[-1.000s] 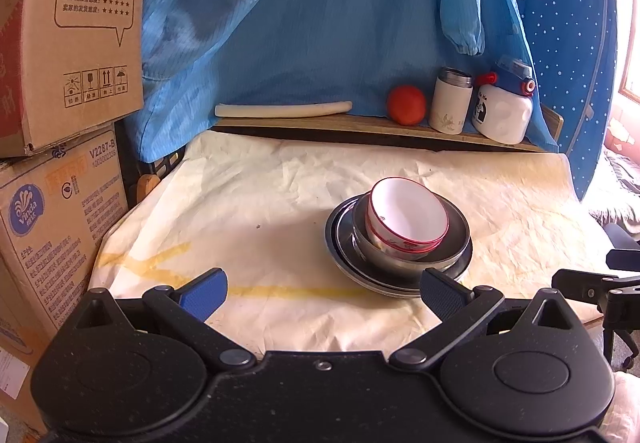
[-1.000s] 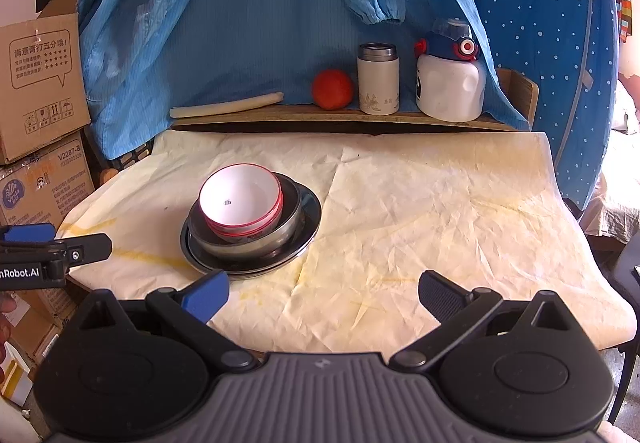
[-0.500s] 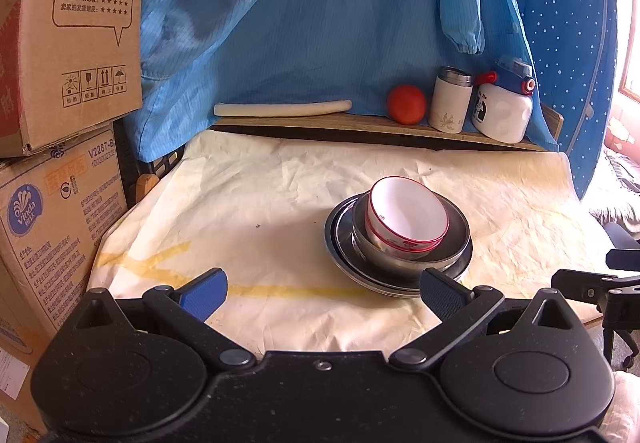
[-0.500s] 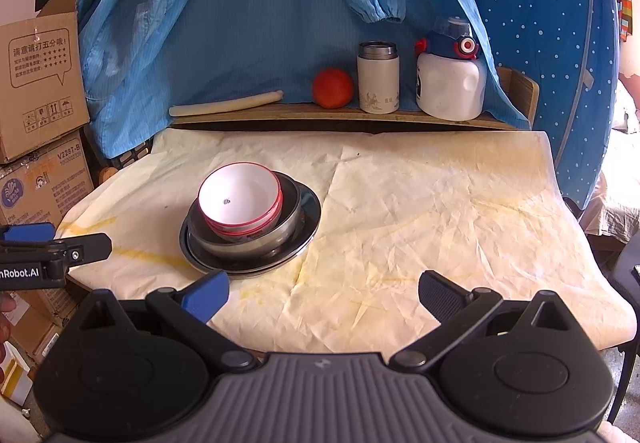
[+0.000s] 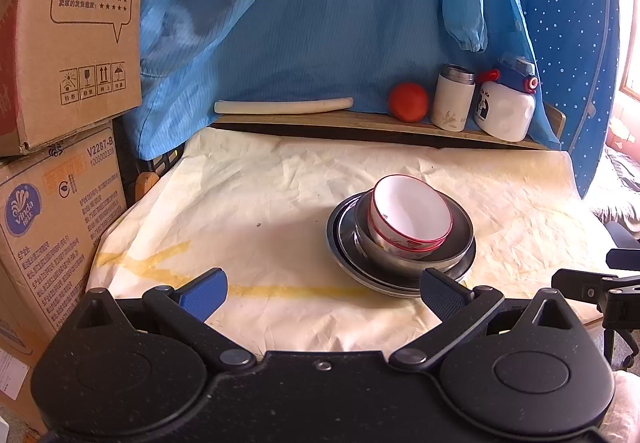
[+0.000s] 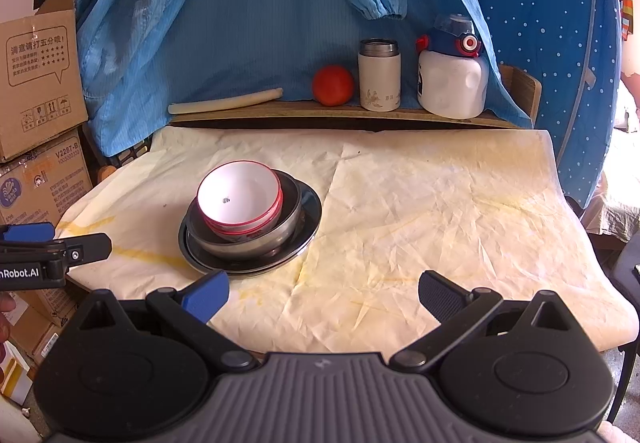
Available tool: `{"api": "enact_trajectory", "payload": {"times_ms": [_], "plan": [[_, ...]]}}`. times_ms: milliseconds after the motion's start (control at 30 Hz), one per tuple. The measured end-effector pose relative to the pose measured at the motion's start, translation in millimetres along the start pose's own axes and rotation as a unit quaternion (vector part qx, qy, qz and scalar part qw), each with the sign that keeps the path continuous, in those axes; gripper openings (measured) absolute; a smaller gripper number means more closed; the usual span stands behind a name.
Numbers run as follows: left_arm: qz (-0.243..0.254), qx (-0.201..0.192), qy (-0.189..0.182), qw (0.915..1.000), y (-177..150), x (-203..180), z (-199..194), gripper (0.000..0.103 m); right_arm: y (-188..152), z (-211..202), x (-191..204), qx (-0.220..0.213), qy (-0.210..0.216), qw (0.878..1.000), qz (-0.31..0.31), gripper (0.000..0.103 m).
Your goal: Organize plates and bowls
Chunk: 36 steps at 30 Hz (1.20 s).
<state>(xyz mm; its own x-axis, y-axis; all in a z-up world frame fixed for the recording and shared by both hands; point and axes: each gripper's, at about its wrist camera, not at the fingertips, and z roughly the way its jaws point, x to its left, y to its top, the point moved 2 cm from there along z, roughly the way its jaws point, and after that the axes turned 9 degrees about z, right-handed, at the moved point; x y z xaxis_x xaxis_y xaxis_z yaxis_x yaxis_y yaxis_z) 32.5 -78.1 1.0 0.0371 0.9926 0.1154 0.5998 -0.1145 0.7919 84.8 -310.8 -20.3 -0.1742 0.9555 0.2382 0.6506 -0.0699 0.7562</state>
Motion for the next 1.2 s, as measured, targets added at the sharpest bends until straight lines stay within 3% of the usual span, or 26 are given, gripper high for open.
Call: {"api": "enact_trajectory", "payload": {"times_ms": [833, 1200], "plan": [[0.001, 0.002, -0.004, 1.0, -3.1, 3.2, 2.8, 0.102, -0.1, 0.6, 2.0, 0.001, 0.001, 1.0, -0.001, 0.103], [0.011, 0.008, 0.02, 0.9997, -0.5, 1.5, -0.2, 0.102, -0.7, 2.1, 2.4, 0.002, 0.0, 1.0, -0.003, 0.103]]}}
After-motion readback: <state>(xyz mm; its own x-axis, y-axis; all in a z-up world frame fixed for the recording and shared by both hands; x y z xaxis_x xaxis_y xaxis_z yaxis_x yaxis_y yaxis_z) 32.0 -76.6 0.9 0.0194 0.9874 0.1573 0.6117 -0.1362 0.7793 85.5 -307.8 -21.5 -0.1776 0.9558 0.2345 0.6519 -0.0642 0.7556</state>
